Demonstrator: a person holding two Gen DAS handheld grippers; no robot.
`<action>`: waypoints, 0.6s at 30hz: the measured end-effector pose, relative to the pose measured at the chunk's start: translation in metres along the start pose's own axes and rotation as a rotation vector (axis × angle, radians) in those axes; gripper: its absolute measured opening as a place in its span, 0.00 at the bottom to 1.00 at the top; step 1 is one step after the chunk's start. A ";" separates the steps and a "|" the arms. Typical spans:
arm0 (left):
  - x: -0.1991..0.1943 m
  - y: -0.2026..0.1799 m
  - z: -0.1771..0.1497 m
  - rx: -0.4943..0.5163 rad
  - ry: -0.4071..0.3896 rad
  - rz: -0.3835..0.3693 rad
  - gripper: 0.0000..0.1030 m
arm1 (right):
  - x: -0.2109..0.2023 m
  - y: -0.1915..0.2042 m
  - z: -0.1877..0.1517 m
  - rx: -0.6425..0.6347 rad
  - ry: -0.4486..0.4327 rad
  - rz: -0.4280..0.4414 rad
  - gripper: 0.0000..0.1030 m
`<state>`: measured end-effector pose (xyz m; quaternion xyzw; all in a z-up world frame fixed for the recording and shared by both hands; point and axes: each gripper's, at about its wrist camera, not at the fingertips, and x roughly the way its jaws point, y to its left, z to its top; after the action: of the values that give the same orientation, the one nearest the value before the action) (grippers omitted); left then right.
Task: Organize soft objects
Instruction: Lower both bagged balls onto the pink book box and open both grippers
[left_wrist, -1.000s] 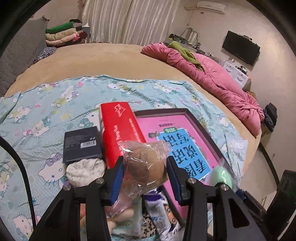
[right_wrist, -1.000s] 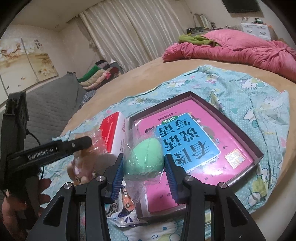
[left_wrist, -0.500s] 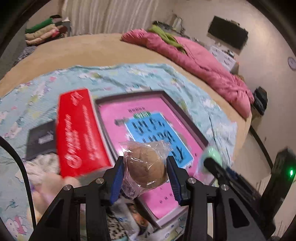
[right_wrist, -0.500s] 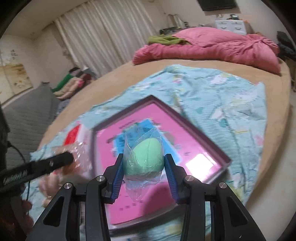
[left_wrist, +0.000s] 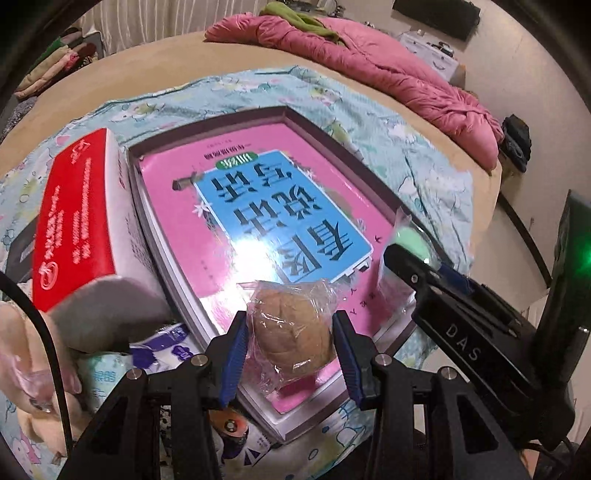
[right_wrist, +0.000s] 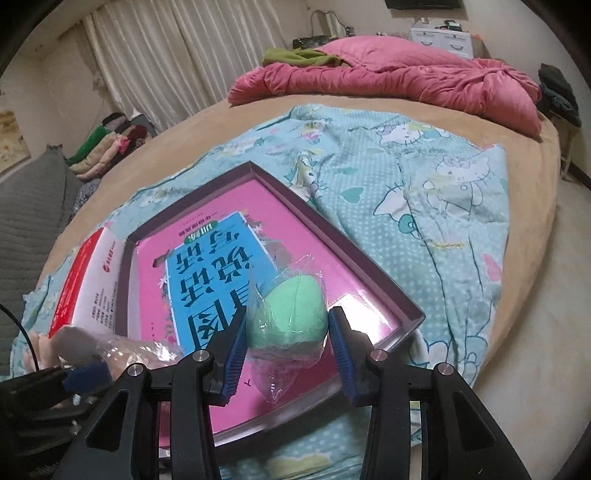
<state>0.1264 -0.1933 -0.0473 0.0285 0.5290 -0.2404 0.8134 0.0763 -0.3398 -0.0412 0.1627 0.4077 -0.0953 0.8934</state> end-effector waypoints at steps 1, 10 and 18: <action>0.001 0.000 -0.001 0.001 0.006 0.000 0.44 | 0.001 0.000 0.000 0.001 0.003 0.001 0.44; 0.009 -0.003 -0.001 0.013 0.025 0.019 0.45 | 0.001 -0.001 0.000 0.008 -0.004 0.005 0.46; 0.012 -0.006 -0.002 0.021 0.044 0.046 0.56 | -0.006 -0.005 0.000 0.032 -0.038 0.003 0.54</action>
<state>0.1260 -0.2018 -0.0575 0.0546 0.5433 -0.2264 0.8066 0.0710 -0.3444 -0.0374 0.1756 0.3887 -0.1033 0.8985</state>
